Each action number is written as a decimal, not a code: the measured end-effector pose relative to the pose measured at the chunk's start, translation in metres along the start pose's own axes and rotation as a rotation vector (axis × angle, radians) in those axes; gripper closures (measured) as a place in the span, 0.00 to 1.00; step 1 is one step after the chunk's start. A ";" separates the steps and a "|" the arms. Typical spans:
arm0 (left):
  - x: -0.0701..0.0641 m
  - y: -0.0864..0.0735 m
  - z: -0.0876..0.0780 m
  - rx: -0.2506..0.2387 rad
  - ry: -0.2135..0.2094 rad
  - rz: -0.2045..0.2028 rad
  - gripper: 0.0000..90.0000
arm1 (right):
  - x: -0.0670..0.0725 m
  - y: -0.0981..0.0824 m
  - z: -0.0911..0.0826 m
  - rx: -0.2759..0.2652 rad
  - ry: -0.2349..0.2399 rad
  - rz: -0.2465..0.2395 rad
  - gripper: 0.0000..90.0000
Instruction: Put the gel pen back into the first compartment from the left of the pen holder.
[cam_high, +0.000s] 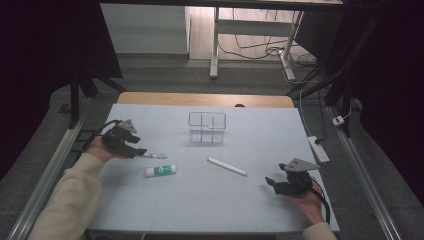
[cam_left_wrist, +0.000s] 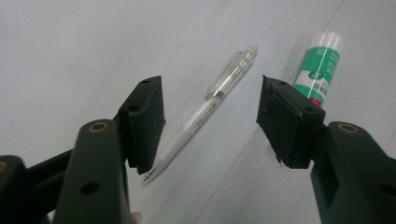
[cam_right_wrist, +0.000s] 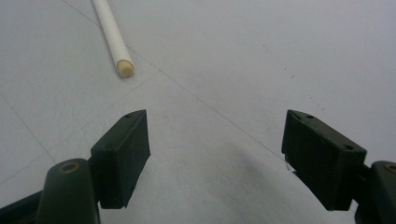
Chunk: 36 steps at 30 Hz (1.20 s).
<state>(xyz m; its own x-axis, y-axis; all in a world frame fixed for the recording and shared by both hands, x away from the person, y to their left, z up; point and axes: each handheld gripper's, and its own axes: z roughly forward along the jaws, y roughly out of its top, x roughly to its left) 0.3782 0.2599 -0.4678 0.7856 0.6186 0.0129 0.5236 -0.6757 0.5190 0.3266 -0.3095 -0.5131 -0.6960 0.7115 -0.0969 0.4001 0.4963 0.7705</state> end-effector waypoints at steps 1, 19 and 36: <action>0.000 0.000 0.001 0.007 -0.002 0.009 0.47 | 0.000 0.000 0.000 0.002 -0.001 -0.001 0.26; 0.008 0.001 0.019 0.134 -0.025 0.125 0.47 | 0.000 0.000 0.002 0.006 0.001 -0.002 0.26; 0.017 -0.002 0.042 0.210 -0.034 0.157 0.54 | 0.000 0.000 0.002 0.010 0.004 -0.001 0.26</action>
<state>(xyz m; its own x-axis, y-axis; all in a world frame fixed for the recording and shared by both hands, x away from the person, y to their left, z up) 0.4038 0.2549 -0.5042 0.8712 0.4885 0.0485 0.4490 -0.8328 0.3237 0.3270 -0.3086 -0.5144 -0.6988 0.7090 -0.0948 0.4054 0.5018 0.7641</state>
